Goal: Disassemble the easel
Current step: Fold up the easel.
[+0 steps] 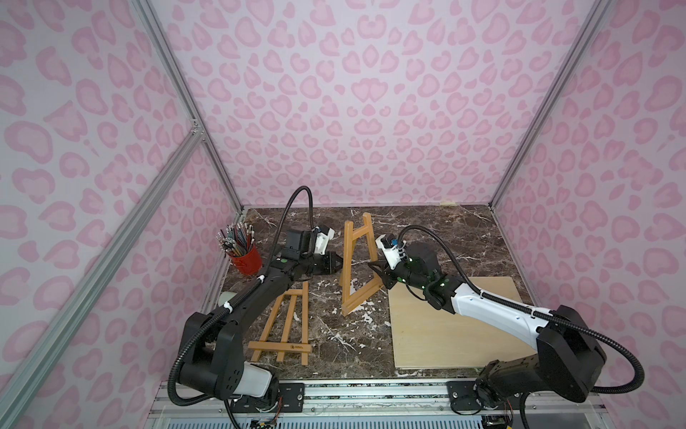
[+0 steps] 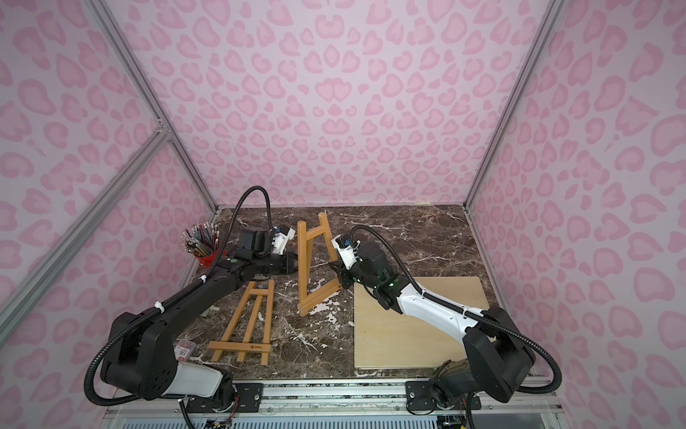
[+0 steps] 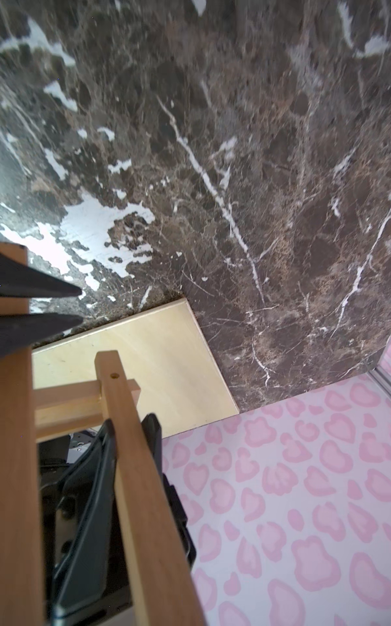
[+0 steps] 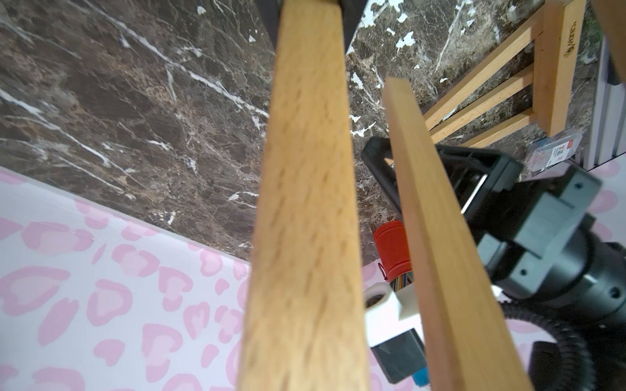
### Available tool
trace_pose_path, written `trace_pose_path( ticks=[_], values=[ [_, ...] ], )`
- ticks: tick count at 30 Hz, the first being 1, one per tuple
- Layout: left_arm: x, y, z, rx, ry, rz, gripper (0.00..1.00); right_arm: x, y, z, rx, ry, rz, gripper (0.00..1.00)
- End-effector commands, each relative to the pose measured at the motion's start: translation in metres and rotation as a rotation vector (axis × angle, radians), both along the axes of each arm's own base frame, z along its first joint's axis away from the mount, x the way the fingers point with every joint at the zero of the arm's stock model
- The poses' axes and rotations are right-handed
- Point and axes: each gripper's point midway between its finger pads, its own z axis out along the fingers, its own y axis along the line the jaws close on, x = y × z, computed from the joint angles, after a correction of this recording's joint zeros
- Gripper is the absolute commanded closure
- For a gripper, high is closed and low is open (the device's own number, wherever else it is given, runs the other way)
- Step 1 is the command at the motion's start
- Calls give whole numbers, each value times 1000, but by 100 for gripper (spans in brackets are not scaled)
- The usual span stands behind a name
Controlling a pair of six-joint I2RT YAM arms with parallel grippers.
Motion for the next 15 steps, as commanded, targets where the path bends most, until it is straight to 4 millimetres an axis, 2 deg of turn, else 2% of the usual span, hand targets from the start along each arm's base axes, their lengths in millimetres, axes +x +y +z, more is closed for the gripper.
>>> trace_pose_path(
  ticks=[1,6,9,12,15],
  values=[
    [1,-19,14,-63,-47,-12,86,9,7,24,119,-50,-36,100],
    [-12,-40,18,-90,-49,-59,86,8,9,21,142,-38,-40,100],
    [-14,-41,18,-95,-46,-63,87,7,9,19,144,-29,-41,100],
    [-15,-28,8,-5,-47,-34,86,3,6,17,138,-9,-47,100],
    [-9,4,-2,88,-34,52,83,-5,0,7,124,45,-65,100]
  ],
)
